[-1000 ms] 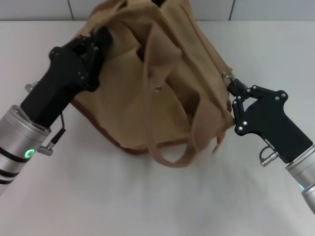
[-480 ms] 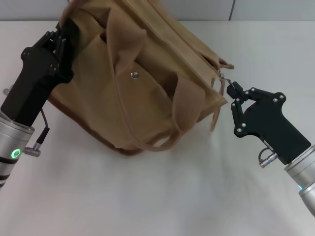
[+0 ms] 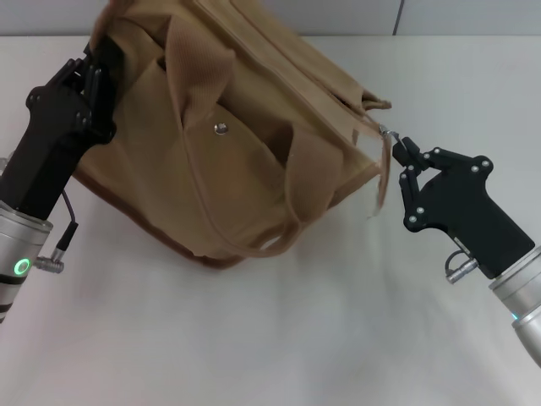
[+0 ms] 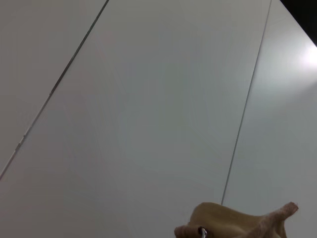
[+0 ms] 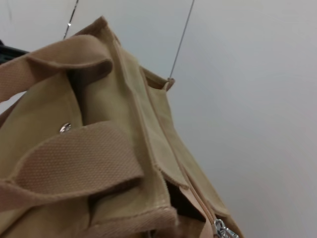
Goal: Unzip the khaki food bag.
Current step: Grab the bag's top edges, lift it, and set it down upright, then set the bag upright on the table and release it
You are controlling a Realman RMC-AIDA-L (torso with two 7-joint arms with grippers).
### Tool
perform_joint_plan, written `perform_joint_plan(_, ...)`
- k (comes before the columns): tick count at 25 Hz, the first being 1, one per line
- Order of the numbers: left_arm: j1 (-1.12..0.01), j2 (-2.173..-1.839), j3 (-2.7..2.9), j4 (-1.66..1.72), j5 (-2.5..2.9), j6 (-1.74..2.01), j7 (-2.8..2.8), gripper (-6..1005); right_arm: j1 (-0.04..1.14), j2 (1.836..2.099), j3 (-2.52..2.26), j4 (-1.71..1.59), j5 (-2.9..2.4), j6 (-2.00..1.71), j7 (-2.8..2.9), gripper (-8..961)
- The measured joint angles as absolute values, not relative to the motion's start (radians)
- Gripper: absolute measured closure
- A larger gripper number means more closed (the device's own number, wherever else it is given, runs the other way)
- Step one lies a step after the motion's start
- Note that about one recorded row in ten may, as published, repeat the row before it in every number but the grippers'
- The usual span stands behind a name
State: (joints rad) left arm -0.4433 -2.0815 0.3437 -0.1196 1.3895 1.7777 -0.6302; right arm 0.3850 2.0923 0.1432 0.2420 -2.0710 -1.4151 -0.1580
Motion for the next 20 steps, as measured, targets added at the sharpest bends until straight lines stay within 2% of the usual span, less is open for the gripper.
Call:
perform_joint_plan(9, -0.443, -2.081, 0.350, -0.120, 1.394, 1.765, -0.631, 876, 0.404, 2.092, 0.215, 0.227, -2.067, -1.354, -0.154, 872)
perform_joint_plan(14, -0.443, -2.082, 0.356, -0.120, 1.397, 1.763, -0.630, 874, 0.443, 2.092, 0.223, 0.223, -2.068, -1.299, -0.150, 663)
perform_joint_plan(20, -0.443, -2.082, 0.377, -0.122, 1.398, 1.757, -0.630, 872, 0.482, 2.092, 0.217, 0.233, -2.075, -1.272, -0.155, 662)
